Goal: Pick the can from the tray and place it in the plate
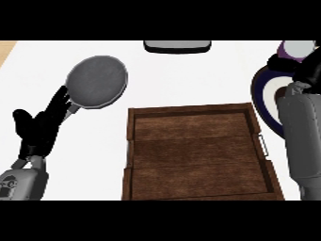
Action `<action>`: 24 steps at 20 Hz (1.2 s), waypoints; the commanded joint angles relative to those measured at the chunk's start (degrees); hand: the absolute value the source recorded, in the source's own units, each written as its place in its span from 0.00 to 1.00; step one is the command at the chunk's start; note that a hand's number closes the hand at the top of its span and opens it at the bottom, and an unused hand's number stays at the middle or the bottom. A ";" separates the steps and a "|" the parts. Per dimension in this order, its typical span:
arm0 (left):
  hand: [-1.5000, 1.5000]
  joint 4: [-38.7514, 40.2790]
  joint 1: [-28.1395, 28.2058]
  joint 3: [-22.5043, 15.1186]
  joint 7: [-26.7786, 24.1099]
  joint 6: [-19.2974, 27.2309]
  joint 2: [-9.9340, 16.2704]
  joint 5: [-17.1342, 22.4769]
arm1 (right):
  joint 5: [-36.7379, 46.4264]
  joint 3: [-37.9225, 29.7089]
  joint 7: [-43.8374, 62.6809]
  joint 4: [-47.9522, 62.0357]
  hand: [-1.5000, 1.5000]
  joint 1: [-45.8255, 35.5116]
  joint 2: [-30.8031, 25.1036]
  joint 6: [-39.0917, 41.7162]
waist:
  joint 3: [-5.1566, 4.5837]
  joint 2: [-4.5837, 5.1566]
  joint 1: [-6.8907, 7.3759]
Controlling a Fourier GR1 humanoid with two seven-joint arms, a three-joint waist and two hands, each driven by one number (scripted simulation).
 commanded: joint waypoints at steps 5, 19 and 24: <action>0.50 2.02 -2.48 0.73 0.93 0.22 -0.47 -0.63 | -11.04 -5.82 -9.86 6.13 1.00 7.33 -6.56 -4.65 | 0.02 0.11 -0.09; 0.50 -3.41 0.64 1.52 2.52 -2.03 0.65 0.44 | -33.97 -13.42 -36.02 24.19 0.00 8.53 -11.24 3.52 | 0.07 0.15 0.61; 0.50 -2.49 0.00 1.98 3.19 -1.50 0.65 0.09 | -36.02 -13.54 -44.47 16.74 0.00 10.11 -11.60 -0.36 | 0.04 -0.05 -0.06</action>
